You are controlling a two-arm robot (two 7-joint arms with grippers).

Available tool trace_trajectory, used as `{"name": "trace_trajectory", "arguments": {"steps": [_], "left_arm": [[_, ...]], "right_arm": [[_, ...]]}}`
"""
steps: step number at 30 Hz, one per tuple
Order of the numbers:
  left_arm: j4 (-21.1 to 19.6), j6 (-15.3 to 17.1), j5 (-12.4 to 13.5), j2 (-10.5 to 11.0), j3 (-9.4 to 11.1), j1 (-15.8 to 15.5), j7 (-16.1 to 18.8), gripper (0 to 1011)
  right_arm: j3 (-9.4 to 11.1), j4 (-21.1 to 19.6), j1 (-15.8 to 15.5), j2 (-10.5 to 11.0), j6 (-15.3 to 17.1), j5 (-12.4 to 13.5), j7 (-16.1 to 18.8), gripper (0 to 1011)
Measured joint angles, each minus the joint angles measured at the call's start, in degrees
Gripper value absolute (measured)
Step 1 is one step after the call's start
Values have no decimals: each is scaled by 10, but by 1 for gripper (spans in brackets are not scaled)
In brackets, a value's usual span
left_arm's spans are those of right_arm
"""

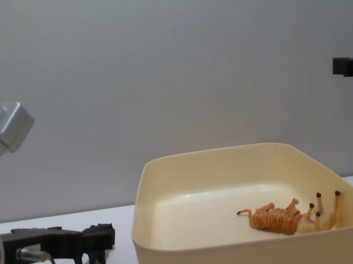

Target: Pick up the toy alternately with two hands and place it into the central storage box.

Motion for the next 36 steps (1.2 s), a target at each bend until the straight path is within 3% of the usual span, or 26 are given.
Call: {"name": "trace_trajectory", "arguments": {"steps": [6, 24, 29, 36], "left_arm": [[17, 0, 4, -8, 1, -11, -10, 915], [38, -1, 9, -18, 3, -25, -23, 357], [40, -2, 9, -20, 4, -26, -24, 280], [41, -2, 10, -20, 4, -27, -25, 280]], "right_arm": [[0, 0, 0, 0, 0, 0, 0, 1001], [0, 0, 0, 0, 0, 0, 0, 1001], [0, 0, 0, 0, 0, 0, 0, 1001], [0, 0, 0, 0, 0, 0, 0, 1001]]}}
